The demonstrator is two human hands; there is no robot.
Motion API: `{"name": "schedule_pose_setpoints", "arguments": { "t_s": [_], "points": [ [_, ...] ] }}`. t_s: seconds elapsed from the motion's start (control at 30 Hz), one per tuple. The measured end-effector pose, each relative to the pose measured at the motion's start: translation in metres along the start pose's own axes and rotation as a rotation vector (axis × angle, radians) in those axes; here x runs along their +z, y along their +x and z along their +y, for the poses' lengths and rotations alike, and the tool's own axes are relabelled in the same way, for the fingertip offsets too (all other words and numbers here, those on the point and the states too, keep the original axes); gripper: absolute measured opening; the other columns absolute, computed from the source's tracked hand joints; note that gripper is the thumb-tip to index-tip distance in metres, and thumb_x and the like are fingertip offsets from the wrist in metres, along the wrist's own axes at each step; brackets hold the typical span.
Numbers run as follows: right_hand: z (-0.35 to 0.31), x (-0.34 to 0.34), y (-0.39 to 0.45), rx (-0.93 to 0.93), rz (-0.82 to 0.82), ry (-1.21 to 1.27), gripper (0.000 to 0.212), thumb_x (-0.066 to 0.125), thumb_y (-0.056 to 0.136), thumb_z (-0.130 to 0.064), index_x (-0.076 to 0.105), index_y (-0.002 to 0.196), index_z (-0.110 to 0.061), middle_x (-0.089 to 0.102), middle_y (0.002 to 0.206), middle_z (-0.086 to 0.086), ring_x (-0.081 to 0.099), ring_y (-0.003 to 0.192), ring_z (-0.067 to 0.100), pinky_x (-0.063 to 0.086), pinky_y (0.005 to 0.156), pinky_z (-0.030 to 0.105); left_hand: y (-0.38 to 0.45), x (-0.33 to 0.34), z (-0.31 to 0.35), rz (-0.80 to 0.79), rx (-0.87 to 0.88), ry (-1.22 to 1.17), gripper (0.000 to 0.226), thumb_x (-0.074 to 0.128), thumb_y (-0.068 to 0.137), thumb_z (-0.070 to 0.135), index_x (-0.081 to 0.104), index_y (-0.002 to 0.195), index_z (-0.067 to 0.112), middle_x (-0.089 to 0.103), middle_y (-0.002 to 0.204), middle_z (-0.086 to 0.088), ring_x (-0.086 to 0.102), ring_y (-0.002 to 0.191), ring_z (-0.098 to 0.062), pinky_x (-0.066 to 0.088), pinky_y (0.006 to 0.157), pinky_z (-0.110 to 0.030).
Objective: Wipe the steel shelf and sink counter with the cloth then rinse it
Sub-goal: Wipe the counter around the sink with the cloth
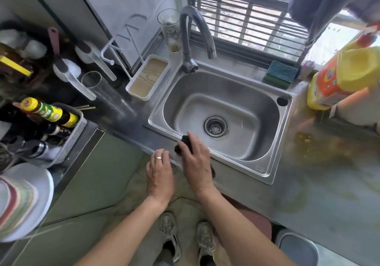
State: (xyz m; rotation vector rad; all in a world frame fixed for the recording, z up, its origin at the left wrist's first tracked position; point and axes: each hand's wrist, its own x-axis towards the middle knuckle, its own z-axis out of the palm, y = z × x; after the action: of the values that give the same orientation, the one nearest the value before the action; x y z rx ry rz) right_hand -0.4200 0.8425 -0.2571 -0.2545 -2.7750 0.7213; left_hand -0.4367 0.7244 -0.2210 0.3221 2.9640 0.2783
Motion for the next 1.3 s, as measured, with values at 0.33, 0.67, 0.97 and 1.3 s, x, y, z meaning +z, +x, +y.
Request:
{"name": "schedule_pose_setpoints", "arguments": {
  "t_s": [0.33,0.67,0.97,1.3],
  "points": [
    [0.030,-0.001,-0.025,0.000,-0.097,-0.138,0.047,0.056,0.091,-0.026,0.058,0.138,-0.030,0.033,0.164,0.002,0.028,0.153,0.020,0.030,0.118,0.051,-0.003,0.006,0.009,-0.007,0.094,-0.016,0.043,0.045,0.077,0.008,0.061,0.117,0.012,0.058,0.124,-0.006,0.055,0.117,-0.028,0.048,0.088,-0.043],
    [0.094,-0.067,-0.094,0.073,-0.073,-0.286,0.047,0.061,0.085,-0.025,0.061,0.132,-0.027,0.037,0.162,0.006,0.029,0.153,0.024,0.024,0.118,0.063,-0.040,0.025,0.078,-0.071,0.217,-0.042,0.039,0.055,0.074,0.003,0.057,0.109,0.018,0.053,0.121,-0.002,0.052,0.116,-0.022,0.041,0.098,-0.037],
    [0.148,-0.112,-0.155,0.202,0.012,-0.388,0.049,0.061,0.078,-0.018,0.063,0.127,-0.021,0.048,0.152,0.009,0.044,0.142,0.031,0.037,0.106,0.050,-0.067,0.030,0.125,-0.158,0.311,-0.008,0.042,0.057,0.076,0.001,0.055,0.115,0.017,0.052,0.125,-0.002,0.050,0.120,-0.021,0.041,0.101,-0.036],
    [0.177,-0.139,-0.167,0.435,0.165,-0.140,0.038,0.054,0.082,0.009,0.067,0.116,-0.002,0.046,0.148,0.028,0.038,0.142,0.049,0.029,0.115,0.068,-0.081,0.030,0.143,-0.172,0.371,-0.043,0.035,0.056,0.084,0.003,0.053,0.113,0.023,0.049,0.123,0.004,0.047,0.116,-0.015,0.038,0.103,-0.031]
  ]
}}
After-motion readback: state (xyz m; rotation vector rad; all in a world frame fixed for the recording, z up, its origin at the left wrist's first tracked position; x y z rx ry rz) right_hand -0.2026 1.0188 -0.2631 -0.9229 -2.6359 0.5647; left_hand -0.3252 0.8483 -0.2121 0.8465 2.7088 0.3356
